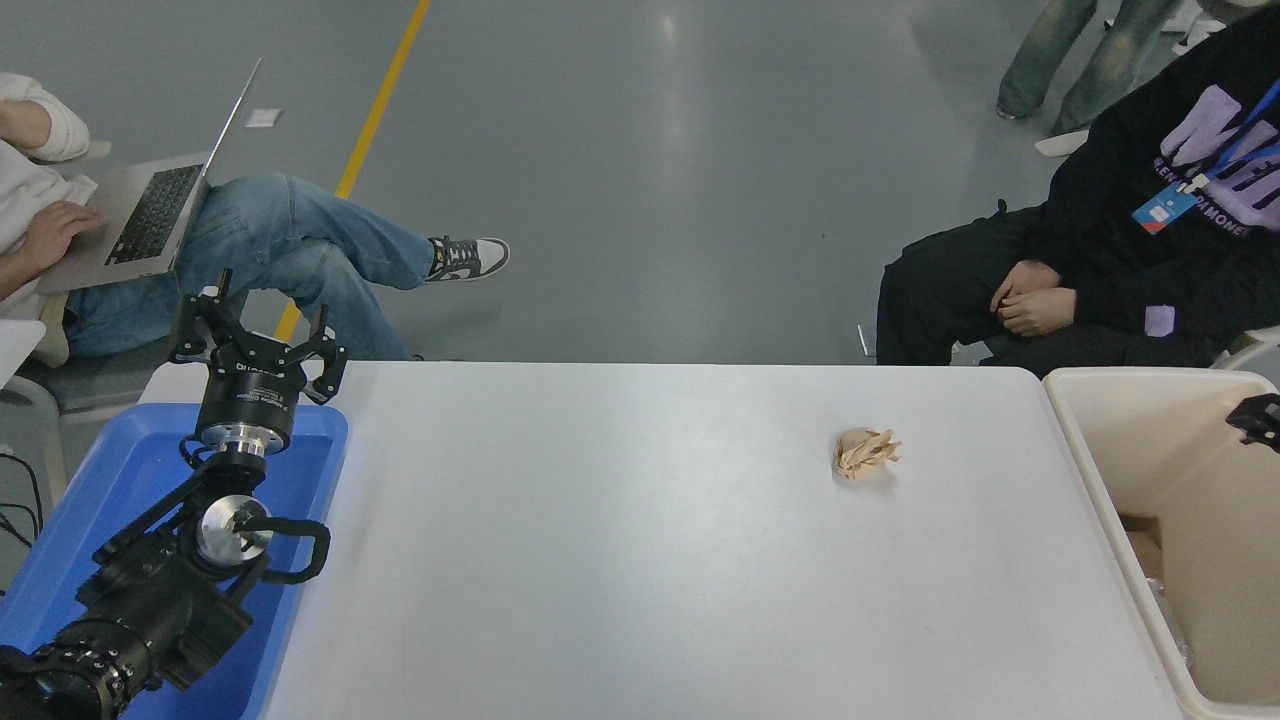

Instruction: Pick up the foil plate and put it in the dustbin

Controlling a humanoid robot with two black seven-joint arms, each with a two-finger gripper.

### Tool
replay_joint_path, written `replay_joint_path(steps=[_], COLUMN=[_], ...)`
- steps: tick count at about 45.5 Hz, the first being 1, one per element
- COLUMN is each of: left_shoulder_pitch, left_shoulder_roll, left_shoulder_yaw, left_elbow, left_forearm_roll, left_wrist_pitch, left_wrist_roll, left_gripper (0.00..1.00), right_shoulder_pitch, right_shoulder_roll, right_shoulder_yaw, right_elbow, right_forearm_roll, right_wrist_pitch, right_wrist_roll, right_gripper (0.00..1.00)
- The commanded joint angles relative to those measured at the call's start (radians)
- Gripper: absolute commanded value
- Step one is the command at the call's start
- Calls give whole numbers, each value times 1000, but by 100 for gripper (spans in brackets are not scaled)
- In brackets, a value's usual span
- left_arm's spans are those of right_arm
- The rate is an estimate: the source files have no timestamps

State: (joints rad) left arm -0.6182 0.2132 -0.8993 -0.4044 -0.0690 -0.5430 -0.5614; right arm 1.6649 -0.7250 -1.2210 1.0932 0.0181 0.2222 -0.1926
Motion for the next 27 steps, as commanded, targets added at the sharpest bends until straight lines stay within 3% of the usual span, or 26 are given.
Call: replay_joint_path(steps=[1,7,15,27], left_shoulder_pitch=[0,0,2,0], left_shoulder_roll=[0,0,0,0], left_shoulder_yaw=[0,0,0,0], left_elbow=[-1,1,1,-1], left_forearm_roll=[0,0,-2,0], left_wrist_pitch=[0,0,0,0], left_wrist_roll=[0,0,0,0], left_gripper=[99,99,99,99], right_shoulder_pitch=[292,391,475,565], right_shoulder_roll=[99,177,334,397], right_shoulder_yaw=[-138,-140,-108,-40], right_elbow=[112,116,120,197], right_forearm_roll=[-1,-10,-12,-12], right_wrist_pitch=[333,563,563,563], right_wrist_roll=[-4,-4,-4,-4], right_gripper=[100,100,100,100])
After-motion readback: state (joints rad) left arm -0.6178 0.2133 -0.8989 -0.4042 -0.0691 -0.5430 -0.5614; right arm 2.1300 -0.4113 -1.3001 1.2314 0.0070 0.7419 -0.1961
